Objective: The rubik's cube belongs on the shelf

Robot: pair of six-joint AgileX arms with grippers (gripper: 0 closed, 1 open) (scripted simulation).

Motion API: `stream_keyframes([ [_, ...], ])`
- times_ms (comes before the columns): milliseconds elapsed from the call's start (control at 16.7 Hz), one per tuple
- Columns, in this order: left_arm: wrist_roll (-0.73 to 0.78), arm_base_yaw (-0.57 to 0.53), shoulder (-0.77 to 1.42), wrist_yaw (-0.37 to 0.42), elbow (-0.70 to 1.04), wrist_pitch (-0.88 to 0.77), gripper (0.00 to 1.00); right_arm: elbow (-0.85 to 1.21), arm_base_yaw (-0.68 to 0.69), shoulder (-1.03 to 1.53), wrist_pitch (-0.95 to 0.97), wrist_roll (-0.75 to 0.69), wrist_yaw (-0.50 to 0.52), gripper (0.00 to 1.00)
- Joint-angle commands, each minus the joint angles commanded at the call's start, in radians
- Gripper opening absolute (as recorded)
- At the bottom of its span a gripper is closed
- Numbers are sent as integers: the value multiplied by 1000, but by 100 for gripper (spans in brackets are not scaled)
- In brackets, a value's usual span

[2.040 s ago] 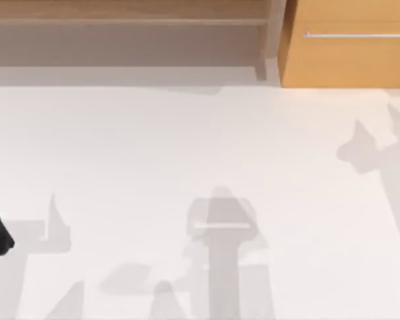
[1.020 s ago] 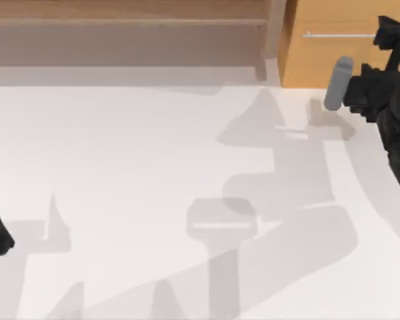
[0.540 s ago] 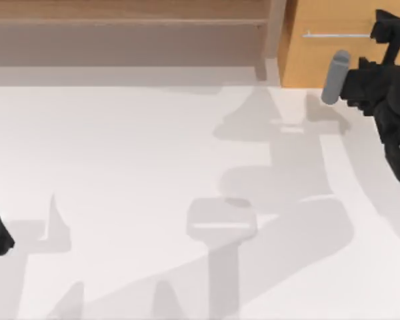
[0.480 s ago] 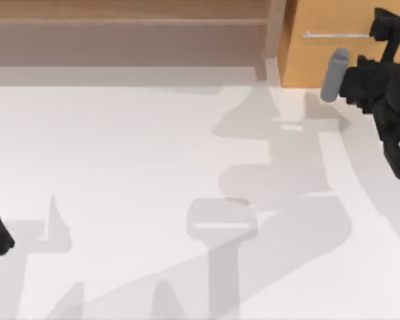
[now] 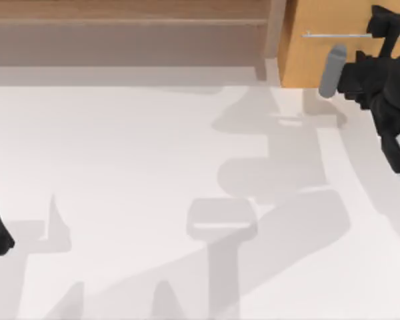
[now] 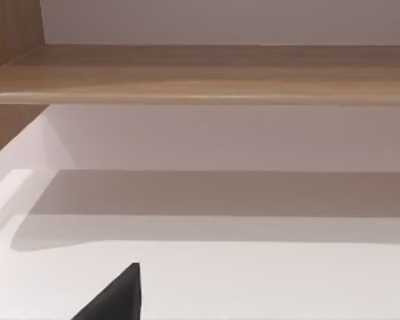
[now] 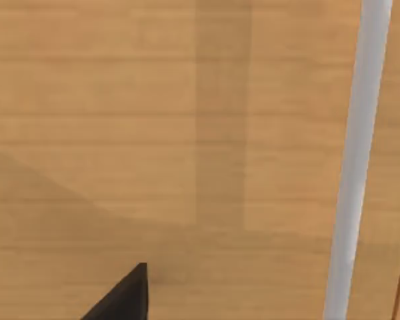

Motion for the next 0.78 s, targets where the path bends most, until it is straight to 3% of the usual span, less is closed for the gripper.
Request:
stream_keyframes([
  [660,0,0,0,0,0,0,100,0,0,0,0,0,0,2],
  [780,0,0,0,0,0,0,100,0,0,0,0,0,0,0],
])
